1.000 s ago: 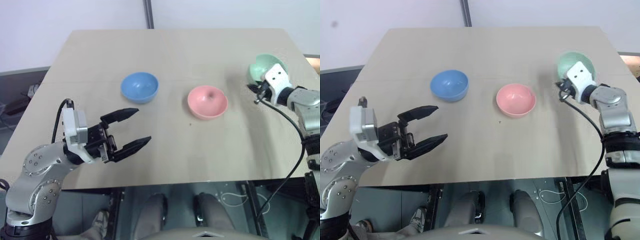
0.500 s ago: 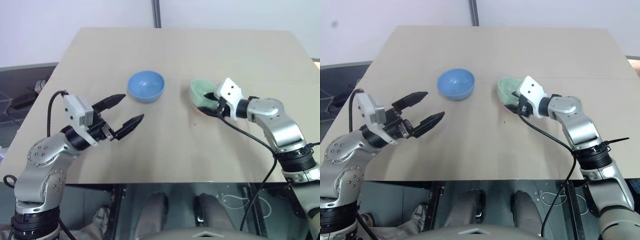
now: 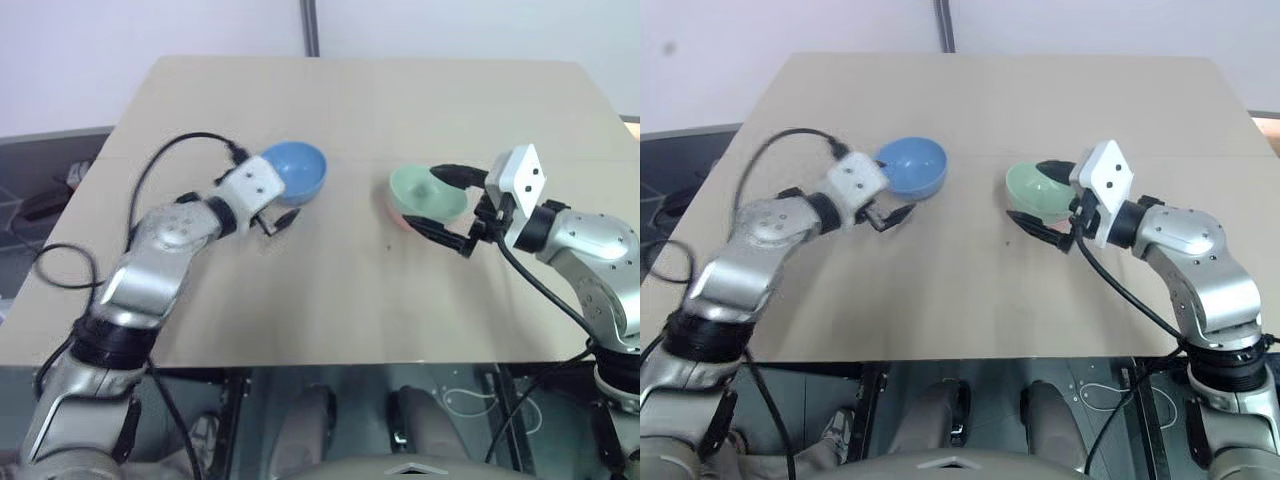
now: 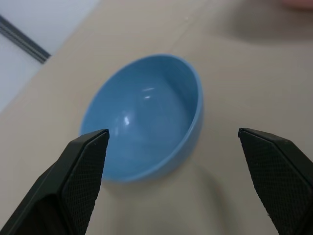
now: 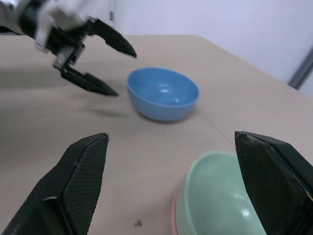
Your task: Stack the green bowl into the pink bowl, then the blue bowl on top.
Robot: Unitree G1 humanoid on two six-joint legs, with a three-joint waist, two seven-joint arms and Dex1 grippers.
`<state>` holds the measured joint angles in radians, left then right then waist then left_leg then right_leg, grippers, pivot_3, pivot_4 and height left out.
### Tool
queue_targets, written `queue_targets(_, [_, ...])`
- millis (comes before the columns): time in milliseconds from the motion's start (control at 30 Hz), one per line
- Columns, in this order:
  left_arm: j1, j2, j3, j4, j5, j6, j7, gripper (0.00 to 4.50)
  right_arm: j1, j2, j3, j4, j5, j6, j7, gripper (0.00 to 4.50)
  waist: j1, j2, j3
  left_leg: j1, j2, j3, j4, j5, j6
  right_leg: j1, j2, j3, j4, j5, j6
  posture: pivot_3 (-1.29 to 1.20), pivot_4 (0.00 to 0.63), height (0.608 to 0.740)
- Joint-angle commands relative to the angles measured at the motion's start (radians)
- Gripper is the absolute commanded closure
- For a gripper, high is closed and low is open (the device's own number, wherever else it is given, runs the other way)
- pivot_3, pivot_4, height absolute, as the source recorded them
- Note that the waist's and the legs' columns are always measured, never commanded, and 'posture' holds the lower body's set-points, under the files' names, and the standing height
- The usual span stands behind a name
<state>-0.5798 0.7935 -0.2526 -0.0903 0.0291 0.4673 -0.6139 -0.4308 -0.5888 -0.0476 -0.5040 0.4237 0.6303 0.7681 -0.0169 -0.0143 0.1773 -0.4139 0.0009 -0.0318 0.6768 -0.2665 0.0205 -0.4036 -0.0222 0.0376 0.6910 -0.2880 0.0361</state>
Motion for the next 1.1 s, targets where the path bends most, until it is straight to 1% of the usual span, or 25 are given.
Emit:
queue_targets(33, [-0.116,-0.049,-0.129,0.191,0.165,-0.166,-0.004,0.26,0.022,-0.002,-0.032,-0.086,0.024,0.019,-0.053,0.01,0.004,0.0,0.0,0.0,0.0,0.0,0.0,0.0,0.0,0.0,0.001,0.0,0.001,0.0,0.0,0.0,0.15,0.74])
queue_targets(67, [-0.139,-0.063,-0.156,0.241,0.194,-0.212,-0.013,0.53,0.034,-0.005,-0.04,-0.102,0.026,0.025,-0.068,0.0,0.005,0.0,0.0,0.0,0.001,0.0,0.002,0.0,0.0,-0.001,0.001,0.0,0.002,0.0,0.0,0.0,0.15,0.74])
queue_targets(133, [-0.164,-0.08,-0.172,0.301,0.218,-0.271,-0.031,1.32,0.048,-0.011,-0.051,-0.127,0.032,0.038,-0.09,0.0,0.005,0.0,0.0,-0.001,0.001,0.0,0.003,0.0,0.0,-0.001,0.002,0.0,0.003,0.0,0.0,0.0,0.15,0.74])
queue_targets(267, [-0.195,-0.106,-0.163,0.368,0.243,-0.345,-0.046,3.2,0.092,-0.038,-0.079,-0.173,0.04,0.052,-0.117,0.0,0.003,0.0,0.0,-0.002,0.002,0.0,0.005,0.0,0.0,-0.001,0.002,0.002,0.003,0.0,0.0,0.0,0.15,0.74])
queue_targets(300, [-0.198,-0.11,-0.158,0.375,0.247,-0.354,-0.048,3.39,0.102,-0.043,-0.081,-0.18,0.037,0.052,-0.123,0.0,0.005,0.0,0.0,-0.002,0.002,0.0,0.006,0.0,0.0,-0.001,0.002,0.001,0.003,0.0,0.0,0.0,0.15,0.74])
queue_targets(333, [-0.2,-0.113,-0.155,0.381,0.252,-0.366,-0.05,3.95,0.111,-0.047,-0.085,-0.187,0.036,0.052,-0.13,0.0,0.005,0.0,0.0,-0.002,0.002,0.0,0.006,0.0,0.0,-0.001,0.002,0.001,0.003,0.0,0.0,0.0,0.15,0.74])
queue_targets(367, [-0.201,-0.114,-0.149,0.38,0.257,-0.381,-0.047,4.39,0.12,-0.05,-0.089,-0.193,0.037,0.053,-0.137,0.0,0.005,0.0,0.0,-0.002,0.002,0.0,0.006,0.0,0.0,-0.001,0.002,0.001,0.003,0.0,0.0,0.0,0.15,0.74])
queue_targets(400, [-0.201,-0.115,-0.142,0.377,0.258,-0.393,-0.046,4.46,0.126,-0.052,-0.093,-0.197,0.039,0.053,-0.143,0.0,0.005,0.0,0.0,-0.002,0.002,0.0,0.006,0.0,0.0,-0.001,0.002,0.002,0.004,0.0,0.0,0.0,0.15,0.74])
queue_targets(467, [-0.203,-0.11,-0.134,0.358,0.251,-0.417,-0.069,4.46,0.138,-0.055,-0.102,-0.206,0.043,0.056,-0.154,0.0,0.005,0.0,0.0,-0.002,0.002,0.0,0.007,0.0,0.0,-0.001,0.002,0.002,0.004,0.0,0.0,0.0,0.15,0.74])
queue_targets(533, [-0.209,-0.115,-0.113,0.315,0.212,-0.426,-0.115,4.46,0.154,-0.062,-0.117,-0.211,0.044,0.057,-0.163,0.0,0.005,0.0,0.0,-0.002,0.002,0.0,0.007,0.0,0.0,-0.001,0.002,0.002,0.004,0.0,0.0,0.0,0.15,0.74])
queue_targets(633, [-0.253,-0.166,-0.069,0.228,0.08,-0.41,-0.228,4.46,0.2,-0.076,-0.163,-0.224,0.046,0.061,-0.178,0.0,0.011,-0.001,0.0,-0.003,0.002,0.0,0.007,0.0,0.0,-0.001,0.002,0.001,0.004,0.0,0.0,0.0,0.15,0.74])
queue_targets(733, [-0.348,-0.239,-0.054,0.194,-0.041,-0.392,-0.357,4.46,0.282,-0.086,-0.23,-0.266,0.05,0.079,-0.206,0.0,0.033,-0.001,0.0,-0.005,0.002,-0.002,0.01,0.0,0.0,-0.001,0.001,-0.001,0.004,0.0,0.0,0.0,0.15,0.74])
queue_targets(867, [-0.459,-0.317,-0.087,0.304,-0.055,-0.458,-0.437,4.46,0.373,-0.087,-0.287,-0.328,0.045,0.099,-0.247,0.0,0.028,-0.001,0.0,-0.004,0.001,0.0,0.01,0.0,0.0,0.0,0.002,0.0,0.004,0.0,0.0,0.0,0.15,0.74])
queue_targets(967, [-0.544,-0.393,-0.127,0.475,-0.013,-0.562,-0.47,4.46,0.423,-0.076,-0.312,-0.381,0.048,0.119,-0.288,0.0,0.016,0.0,0.0,-0.001,0.001,0.0,0.01,0.0,0.0,0.001,0.004,0.002,0.005,0.0,0.0,0.0,0.15,0.74])
queue_targets(1067, [-0.582,-0.443,-0.158,0.608,0.019,-0.669,-0.509,3.3,0.456,-0.07,-0.329,-0.427,0.053,0.133,-0.318,0.0,0.001,0.0,0.0,-0.001,0.002,0.0,0.01,0.0,0.001,0.001,0.005,0.002,0.005,0.0,0.0,0.0,0.15,0.74])
queue_targets(1100, [-0.586,-0.454,-0.161,0.632,0.02,-0.693,-0.519,2.81,0.463,-0.069,-0.335,-0.436,0.056,0.137,-0.325,0.0,0.0,0.0,0.0,0.0,0.002,0.0,0.01,0.0,0.001,0.001,0.005,0.003,0.006,0.0,0.0,0.0,0.15,0.74])
